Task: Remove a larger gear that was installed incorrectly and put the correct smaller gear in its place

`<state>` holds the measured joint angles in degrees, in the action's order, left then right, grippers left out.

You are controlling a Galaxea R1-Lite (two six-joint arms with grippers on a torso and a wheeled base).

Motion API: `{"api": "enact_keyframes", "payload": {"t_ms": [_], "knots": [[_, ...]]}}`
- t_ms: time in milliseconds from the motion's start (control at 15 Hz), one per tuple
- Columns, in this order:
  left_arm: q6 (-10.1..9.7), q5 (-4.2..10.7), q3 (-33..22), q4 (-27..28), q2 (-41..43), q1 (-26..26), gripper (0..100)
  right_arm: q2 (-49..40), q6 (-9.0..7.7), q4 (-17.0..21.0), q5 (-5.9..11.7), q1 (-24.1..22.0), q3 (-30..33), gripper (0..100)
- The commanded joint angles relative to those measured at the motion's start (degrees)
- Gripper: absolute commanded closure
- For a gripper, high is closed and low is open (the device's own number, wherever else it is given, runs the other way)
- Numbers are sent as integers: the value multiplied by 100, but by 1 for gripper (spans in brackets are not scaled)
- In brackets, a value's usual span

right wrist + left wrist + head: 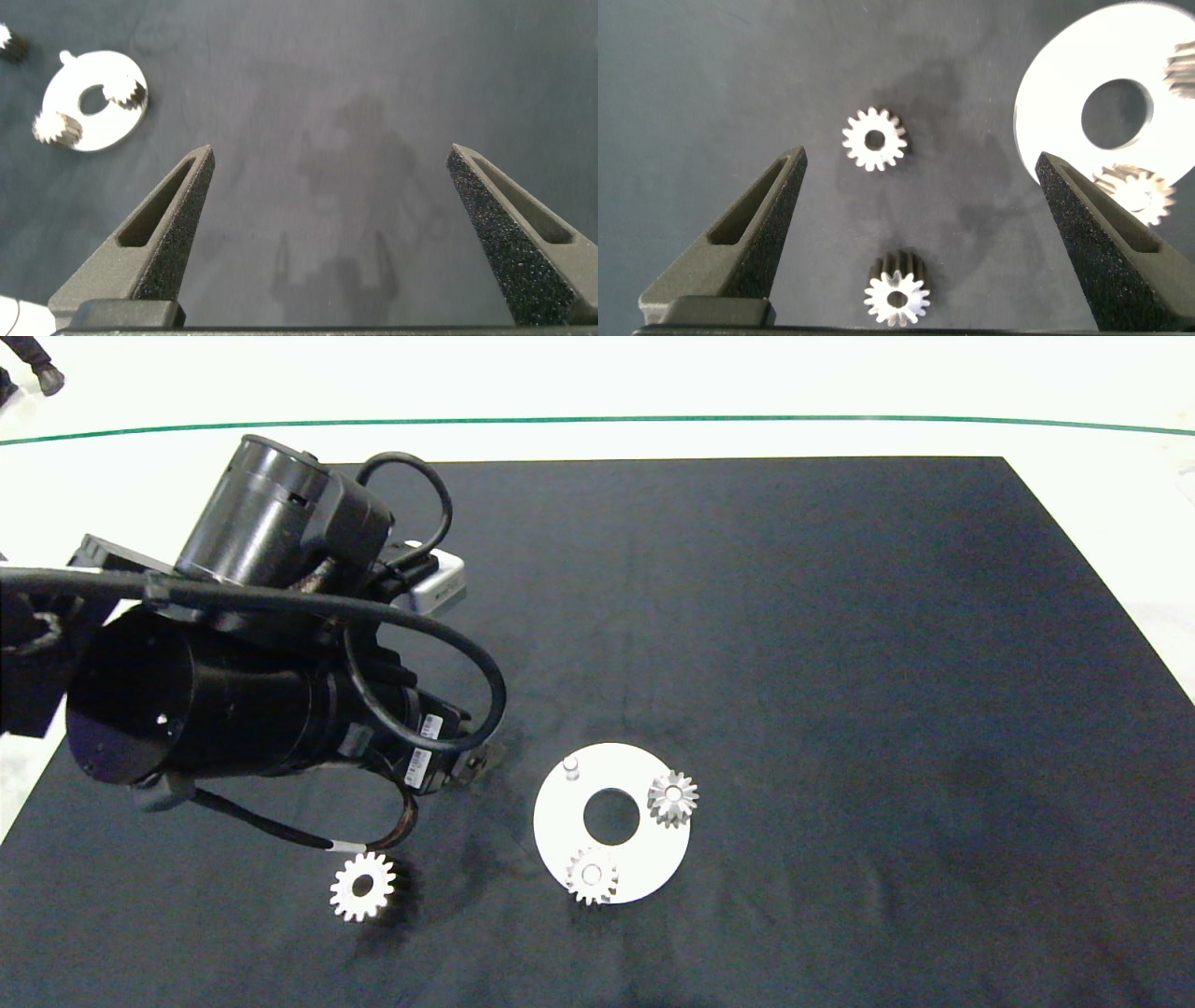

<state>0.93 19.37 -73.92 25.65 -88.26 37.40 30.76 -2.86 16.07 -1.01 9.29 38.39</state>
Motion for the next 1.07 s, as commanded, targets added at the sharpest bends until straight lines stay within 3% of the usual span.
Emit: {"api": "enact_keyframes", "payload": {"t_ms": [67,267,333,667,933,1067], "knots": [[4,23,361,-165,-60,13,0,-711,32,10,84,-41,-569,0],[4,23,431,-245,-77,22,0,-1353,32,2,716,-76,-921,0],[4,23,440,-280,-77,22,0,-1441,32,2,787,-68,-921,0],[13,32,880,-833,-350,13,0,-1467,40,2,831,-68,-868,0],[39,49,897,-1159,-640,-40,0,-1467,58,2,813,-41,-877,0],[92,49,888,-1176,-649,-163,0,-1476,322,2,857,-15,-886,0]]}}
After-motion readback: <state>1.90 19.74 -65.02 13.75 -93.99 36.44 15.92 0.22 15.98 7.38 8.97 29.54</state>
